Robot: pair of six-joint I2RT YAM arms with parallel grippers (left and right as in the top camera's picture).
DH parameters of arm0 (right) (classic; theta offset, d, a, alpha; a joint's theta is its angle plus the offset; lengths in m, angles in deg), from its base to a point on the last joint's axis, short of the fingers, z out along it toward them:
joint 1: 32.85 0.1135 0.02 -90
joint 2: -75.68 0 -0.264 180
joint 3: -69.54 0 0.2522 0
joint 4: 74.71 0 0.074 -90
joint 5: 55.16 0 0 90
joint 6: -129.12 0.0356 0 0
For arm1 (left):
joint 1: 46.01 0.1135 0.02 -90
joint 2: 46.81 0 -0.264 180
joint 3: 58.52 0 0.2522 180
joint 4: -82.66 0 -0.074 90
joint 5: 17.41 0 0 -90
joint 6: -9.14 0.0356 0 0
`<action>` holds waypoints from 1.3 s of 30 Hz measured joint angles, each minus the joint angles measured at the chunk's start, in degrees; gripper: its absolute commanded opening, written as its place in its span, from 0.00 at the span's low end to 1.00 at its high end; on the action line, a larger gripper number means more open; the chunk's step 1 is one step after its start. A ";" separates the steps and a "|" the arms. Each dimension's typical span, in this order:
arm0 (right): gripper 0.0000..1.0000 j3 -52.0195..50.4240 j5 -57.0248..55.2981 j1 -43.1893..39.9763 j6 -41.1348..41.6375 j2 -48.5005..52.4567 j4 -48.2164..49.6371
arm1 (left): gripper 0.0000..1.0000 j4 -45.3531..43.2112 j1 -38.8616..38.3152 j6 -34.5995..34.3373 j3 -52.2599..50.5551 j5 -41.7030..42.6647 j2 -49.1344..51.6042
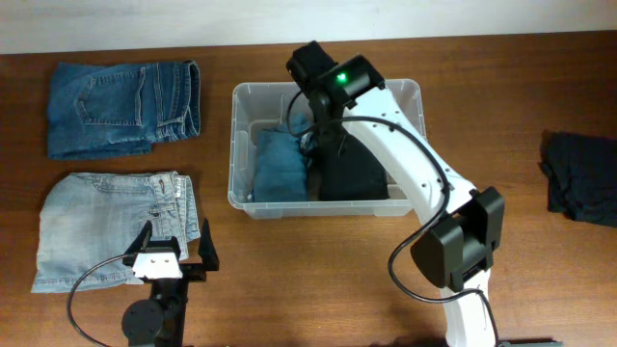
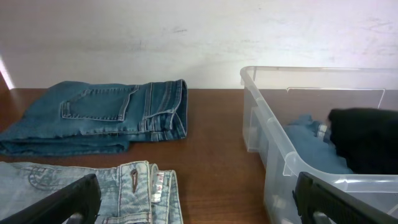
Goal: Pack container
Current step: 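Lower the black garment beside the denim and release, then press the black garment flat inside the container with the right gripper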
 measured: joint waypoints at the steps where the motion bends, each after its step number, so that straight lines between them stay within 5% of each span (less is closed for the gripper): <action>1: 0.64 1.55 0.24 -0.20 -0.37 0.00 -0.68 | 0.99 0.00 0.00 0.00 0.00 0.00 0.00; 10: 0.36 9.46 8.22 -6.45 -4.94 -1.07 -4.66 | 0.99 0.00 0.00 0.00 0.00 0.00 0.00; 20: 0.07 -10.14 19.85 -9.20 -6.47 -1.05 3.06 | 0.99 0.00 0.00 0.00 0.00 0.00 0.00; 39: 0.04 -26.36 31.28 -4.24 -4.61 1.14 25.00 | 0.99 0.00 0.00 0.00 0.00 0.00 0.00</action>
